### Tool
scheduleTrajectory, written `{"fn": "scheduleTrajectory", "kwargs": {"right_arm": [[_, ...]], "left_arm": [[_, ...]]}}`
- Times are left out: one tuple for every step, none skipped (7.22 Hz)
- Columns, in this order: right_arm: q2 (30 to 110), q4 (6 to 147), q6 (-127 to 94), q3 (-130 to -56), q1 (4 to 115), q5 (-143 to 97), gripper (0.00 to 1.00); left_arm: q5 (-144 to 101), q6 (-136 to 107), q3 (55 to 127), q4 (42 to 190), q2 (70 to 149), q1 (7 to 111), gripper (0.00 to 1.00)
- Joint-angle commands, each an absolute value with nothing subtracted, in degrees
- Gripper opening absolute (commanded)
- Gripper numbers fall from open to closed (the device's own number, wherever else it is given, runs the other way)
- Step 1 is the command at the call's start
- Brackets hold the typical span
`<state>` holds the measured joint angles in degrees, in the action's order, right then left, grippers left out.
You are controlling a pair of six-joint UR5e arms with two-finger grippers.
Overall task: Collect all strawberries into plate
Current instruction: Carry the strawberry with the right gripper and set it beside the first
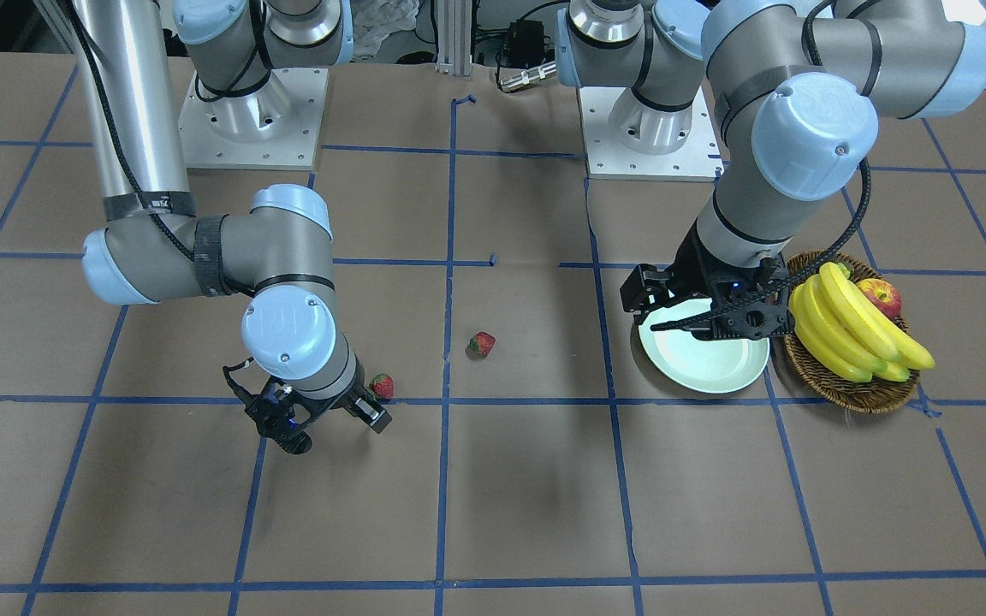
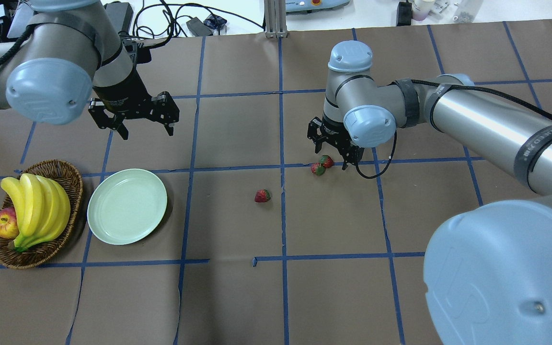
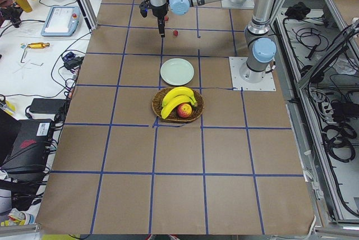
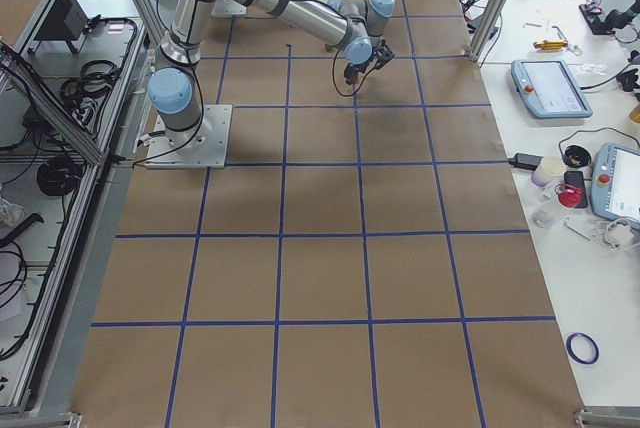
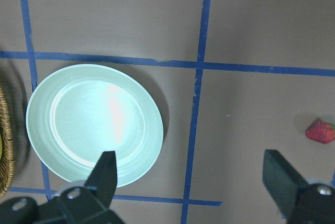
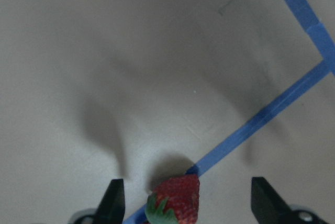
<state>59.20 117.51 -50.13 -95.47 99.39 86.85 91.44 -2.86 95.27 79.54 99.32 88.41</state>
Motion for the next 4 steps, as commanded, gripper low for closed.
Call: {"fn": "scheduleTrajectory", "kwargs": {"right_arm": [[59.06, 117.51, -50.1, -95.36, 99.4, 86.84, 0.06], [59.06, 117.51, -50.18, -95.27, 99.4, 85.97, 0.0], [59.15, 117.51, -50.27, -94.66, 99.4, 85.52, 0.0], [59.15, 117.42, -50.36, -93.18, 99.4, 85.6, 0.0]], "left_arm": [[91.58, -2.9, 95.36, 79.54, 99.32, 88.42, 1.0], [91.58, -2.9, 95.36, 79.54, 99.32, 88.42, 1.0], [91.58, -2.81, 95.36, 79.54, 99.32, 88.42, 1.0], [91.58, -2.9, 95.36, 79.54, 99.32, 88.42, 1.0]]}}
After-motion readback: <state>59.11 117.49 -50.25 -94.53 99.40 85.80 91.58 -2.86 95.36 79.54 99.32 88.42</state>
